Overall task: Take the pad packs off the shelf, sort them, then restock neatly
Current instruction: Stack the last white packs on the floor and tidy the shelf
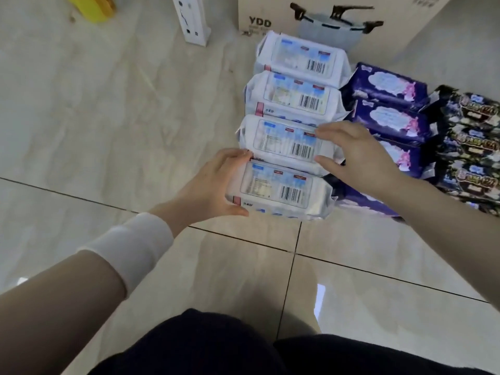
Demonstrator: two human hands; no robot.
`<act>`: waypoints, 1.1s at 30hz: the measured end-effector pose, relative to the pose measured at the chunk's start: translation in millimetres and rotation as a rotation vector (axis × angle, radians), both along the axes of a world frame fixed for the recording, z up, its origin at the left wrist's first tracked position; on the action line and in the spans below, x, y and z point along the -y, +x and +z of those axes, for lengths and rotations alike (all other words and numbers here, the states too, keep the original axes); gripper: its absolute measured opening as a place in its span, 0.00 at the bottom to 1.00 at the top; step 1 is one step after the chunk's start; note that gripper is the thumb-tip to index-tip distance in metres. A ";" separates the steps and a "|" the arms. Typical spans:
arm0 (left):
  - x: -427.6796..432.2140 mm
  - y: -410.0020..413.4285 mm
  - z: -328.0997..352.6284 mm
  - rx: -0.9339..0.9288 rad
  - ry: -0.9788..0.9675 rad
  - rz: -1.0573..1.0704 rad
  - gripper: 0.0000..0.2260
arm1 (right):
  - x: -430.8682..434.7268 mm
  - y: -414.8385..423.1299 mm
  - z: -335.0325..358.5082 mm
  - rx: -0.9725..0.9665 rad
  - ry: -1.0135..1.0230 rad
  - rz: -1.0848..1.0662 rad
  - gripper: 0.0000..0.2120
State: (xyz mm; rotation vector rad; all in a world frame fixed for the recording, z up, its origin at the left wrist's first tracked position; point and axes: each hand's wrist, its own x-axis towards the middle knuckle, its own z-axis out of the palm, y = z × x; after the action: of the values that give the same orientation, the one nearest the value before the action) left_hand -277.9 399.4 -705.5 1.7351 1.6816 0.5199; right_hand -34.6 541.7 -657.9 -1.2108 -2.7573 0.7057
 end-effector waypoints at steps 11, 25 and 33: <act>6.2 -0.6 -25.0 0.011 0.182 -0.060 0.42 | -3.6 0.8 -25.2 -0.048 0.064 0.066 0.21; 21.3 -13.1 -6.1 0.331 -0.221 0.087 0.20 | -1.6 -6.4 -28.7 0.018 0.062 0.069 0.33; 20.2 -13.9 -10.9 0.509 -0.342 0.133 0.19 | -2.0 -5.1 -32.0 0.015 0.070 0.079 0.36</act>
State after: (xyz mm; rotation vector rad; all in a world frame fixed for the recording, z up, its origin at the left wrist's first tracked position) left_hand -291.8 379.1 -716.4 1.1340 1.4206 0.6298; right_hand -39.7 543.7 -689.9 -1.1037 -2.8300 0.6029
